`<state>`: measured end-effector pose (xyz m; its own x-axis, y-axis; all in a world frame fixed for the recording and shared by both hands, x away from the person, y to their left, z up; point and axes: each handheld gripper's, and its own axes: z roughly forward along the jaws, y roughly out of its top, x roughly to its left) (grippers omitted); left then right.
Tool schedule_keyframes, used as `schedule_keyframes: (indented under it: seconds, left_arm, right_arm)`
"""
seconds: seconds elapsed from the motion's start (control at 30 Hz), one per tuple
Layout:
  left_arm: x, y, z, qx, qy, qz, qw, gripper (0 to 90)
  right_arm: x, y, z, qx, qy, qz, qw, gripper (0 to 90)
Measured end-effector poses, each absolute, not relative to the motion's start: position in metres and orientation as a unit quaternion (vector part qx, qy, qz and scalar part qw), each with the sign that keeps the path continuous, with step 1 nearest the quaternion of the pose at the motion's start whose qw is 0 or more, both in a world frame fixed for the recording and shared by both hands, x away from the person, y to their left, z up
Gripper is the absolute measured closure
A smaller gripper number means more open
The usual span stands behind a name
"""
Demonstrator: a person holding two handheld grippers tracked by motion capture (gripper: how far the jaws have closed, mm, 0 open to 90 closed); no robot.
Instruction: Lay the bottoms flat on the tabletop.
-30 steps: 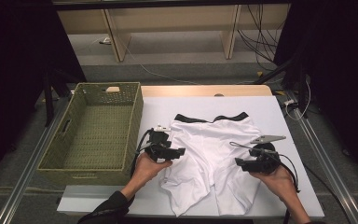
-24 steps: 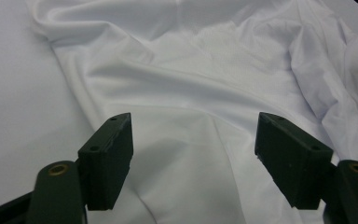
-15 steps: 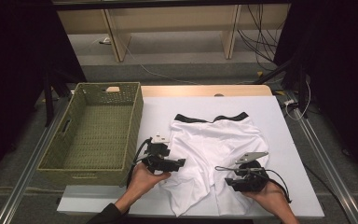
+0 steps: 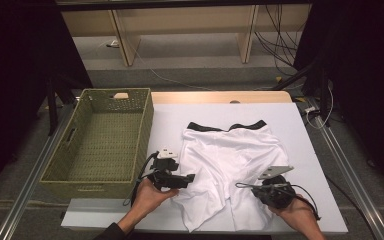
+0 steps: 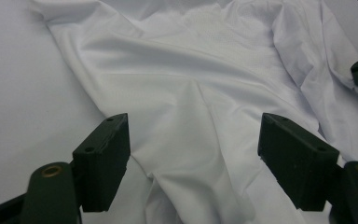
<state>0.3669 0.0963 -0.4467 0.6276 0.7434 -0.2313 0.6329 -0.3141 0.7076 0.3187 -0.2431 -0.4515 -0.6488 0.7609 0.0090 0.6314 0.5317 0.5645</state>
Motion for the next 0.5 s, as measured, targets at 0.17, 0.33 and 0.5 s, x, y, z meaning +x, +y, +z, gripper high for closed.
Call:
schedule_keyframes:
  seconds: [0.17, 0.33, 0.5]
  left_arm:
    - [0.366, 0.099, -0.447, 0.806, 0.428, 0.071, 0.402, 25.4]
    - [0.366, 0.100, -0.448, 0.807, 0.428, 0.072, 0.400, 25.4]
    - [0.366, 0.100, -0.449, 0.807, 0.429, 0.072, 0.400, 25.4]
  right_arm:
    - [0.306, -0.270, -0.441, 0.427, 0.844, 0.295, 0.134, 86.5]
    - [0.292, -0.292, -0.432, 0.447, 0.827, 0.308, 0.146, 85.9]
    - [0.283, -0.311, -0.431, 0.475, 0.814, 0.297, 0.155, 85.2]
